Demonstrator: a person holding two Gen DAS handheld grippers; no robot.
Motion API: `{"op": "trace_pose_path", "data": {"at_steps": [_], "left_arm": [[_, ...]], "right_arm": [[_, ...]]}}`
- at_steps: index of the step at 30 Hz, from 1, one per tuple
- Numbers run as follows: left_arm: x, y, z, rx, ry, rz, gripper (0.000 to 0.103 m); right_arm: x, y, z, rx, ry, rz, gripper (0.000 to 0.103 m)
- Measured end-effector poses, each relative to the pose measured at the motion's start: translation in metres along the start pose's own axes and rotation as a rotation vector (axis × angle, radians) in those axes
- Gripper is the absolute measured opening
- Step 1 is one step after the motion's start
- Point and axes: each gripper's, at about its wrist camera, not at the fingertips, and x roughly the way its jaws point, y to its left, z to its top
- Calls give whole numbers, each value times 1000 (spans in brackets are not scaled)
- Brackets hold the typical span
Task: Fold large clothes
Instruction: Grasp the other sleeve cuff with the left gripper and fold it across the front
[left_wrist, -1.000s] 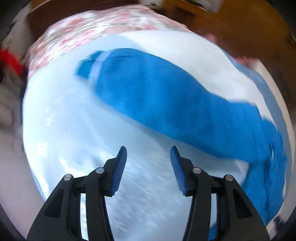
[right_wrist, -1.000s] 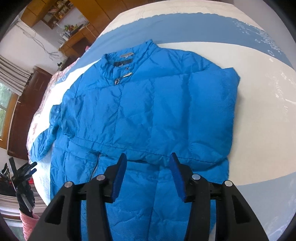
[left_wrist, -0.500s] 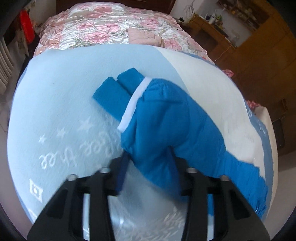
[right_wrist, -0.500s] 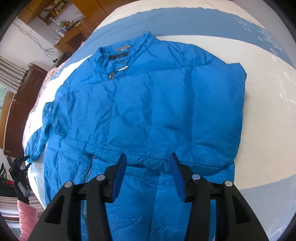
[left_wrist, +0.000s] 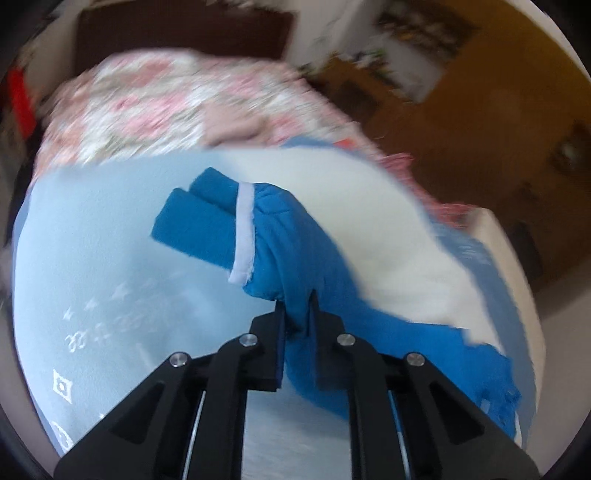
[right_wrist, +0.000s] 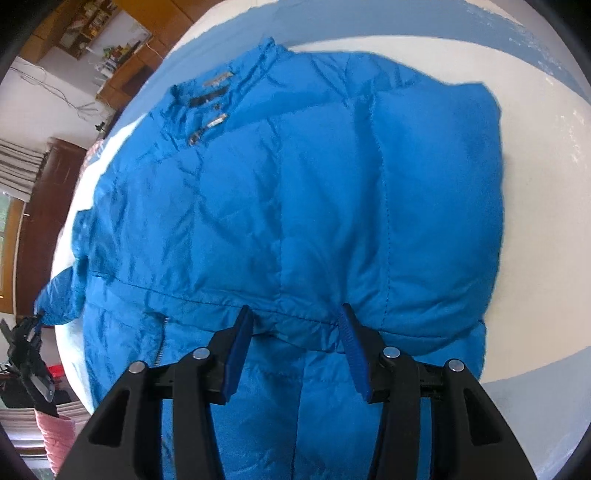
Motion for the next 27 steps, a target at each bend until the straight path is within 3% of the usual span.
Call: {"op": "trace_pose_path", "data": {"at_steps": [6, 14, 22, 27], "left_arm": [[-44, -119, -25, 263, -46, -164, 9], [-54, -260, -114, 554, 44, -361, 9], [-30, -342, -204, 703, 170, -474, 8], [5, -368, -254, 770, 249, -447, 8]], "right_arm": [[-43, 7, -11, -41, -91, -19, 49], [-76, -5, -34, -22, -136, -7, 50], [-87, -21, -54, -1, -151, -35, 50], [-88, -31, -58, 22, -155, -36, 50]]}}
